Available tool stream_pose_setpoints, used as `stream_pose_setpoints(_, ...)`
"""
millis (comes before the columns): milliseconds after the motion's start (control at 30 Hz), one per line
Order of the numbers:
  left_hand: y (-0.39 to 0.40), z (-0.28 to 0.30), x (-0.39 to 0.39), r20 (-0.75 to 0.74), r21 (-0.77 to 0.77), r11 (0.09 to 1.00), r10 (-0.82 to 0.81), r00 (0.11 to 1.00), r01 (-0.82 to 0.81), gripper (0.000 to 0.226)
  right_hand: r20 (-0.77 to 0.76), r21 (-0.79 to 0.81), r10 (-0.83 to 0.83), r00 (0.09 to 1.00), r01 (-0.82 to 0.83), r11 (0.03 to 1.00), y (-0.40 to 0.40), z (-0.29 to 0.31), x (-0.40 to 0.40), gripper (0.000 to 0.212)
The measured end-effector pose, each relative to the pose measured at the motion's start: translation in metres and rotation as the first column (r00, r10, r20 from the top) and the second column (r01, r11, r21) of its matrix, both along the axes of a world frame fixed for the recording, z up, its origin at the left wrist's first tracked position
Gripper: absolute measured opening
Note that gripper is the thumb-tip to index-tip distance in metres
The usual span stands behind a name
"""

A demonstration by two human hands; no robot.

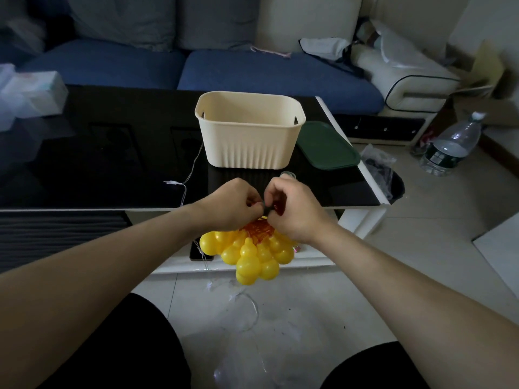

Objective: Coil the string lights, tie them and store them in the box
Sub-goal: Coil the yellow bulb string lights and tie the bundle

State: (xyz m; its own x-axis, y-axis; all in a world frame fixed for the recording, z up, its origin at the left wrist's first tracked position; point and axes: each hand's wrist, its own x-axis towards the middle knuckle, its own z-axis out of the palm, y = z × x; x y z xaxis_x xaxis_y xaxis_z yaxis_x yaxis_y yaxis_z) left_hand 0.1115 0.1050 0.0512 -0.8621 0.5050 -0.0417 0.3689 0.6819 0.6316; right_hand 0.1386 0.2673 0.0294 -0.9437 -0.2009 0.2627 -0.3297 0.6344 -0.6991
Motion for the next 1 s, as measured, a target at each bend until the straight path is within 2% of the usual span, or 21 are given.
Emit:
stream_pose_setpoints(167,-0.006,-0.001,-0.001,0.070,0.010,0.999,0.052,0.996,-0.053,0.025,-0.078,0.055,-0.020,0.997,0.024,0.998,-0.005,0.002,-0.005,0.034)
stream_pose_setpoints(267,-0.011,-0.004,-0.002,0.215,0.071,0.988,0.122,0.969,-0.140,0.029,-0.111,0.108,-0.004,0.994,0.016,0.994,-0.004,0.004,-0.008,0.031)
stream_pose_setpoints(400,-0.016,-0.002,0.000,0.568,0.257,0.932,0.068,0.820,-0.255,0.043,-0.112,0.178,0.073,0.991,-0.052,0.983,-0.001,0.010,-0.010,0.029)
stream_pose_setpoints(467,-0.016,0.001,0.000,0.660,0.314,0.904,0.012,0.751,-0.291,0.041,-0.083,0.187,0.097,0.992,-0.080,0.979,0.003,0.016,-0.012,0.031)
stream_pose_setpoints(533,-0.015,0.003,0.000,0.701,0.332,0.890,-0.012,0.713,-0.311,0.041,-0.074,0.181,0.128,0.989,-0.112,0.977,0.008,0.021,-0.013,0.026)
stream_pose_setpoints(667,-0.013,0.004,-0.001,0.745,0.365,0.861,-0.043,0.666,-0.354,0.043,-0.149,0.107,0.172,0.974,-0.157,0.982,0.019,0.025,-0.013,0.024)
stream_pose_setpoints(800,-0.012,0.007,-0.002,0.778,0.403,0.830,-0.088,0.622,-0.386,0.038,-0.156,0.028,0.159,0.975,-0.156,0.987,0.026,0.029,-0.010,0.024)
stream_pose_setpoints(933,-0.009,0.007,-0.002,0.780,0.431,0.814,-0.119,0.615,-0.389,0.034,-0.170,0.007,0.164,0.972,-0.165,0.986,0.026,0.030,-0.009,0.015)
stream_pose_setpoints(1000,-0.009,0.006,-0.002,0.783,0.435,0.813,-0.130,0.609,-0.386,0.041,-0.153,0.014,0.142,0.978,-0.142,0.990,0.025,0.028,-0.008,0.010)
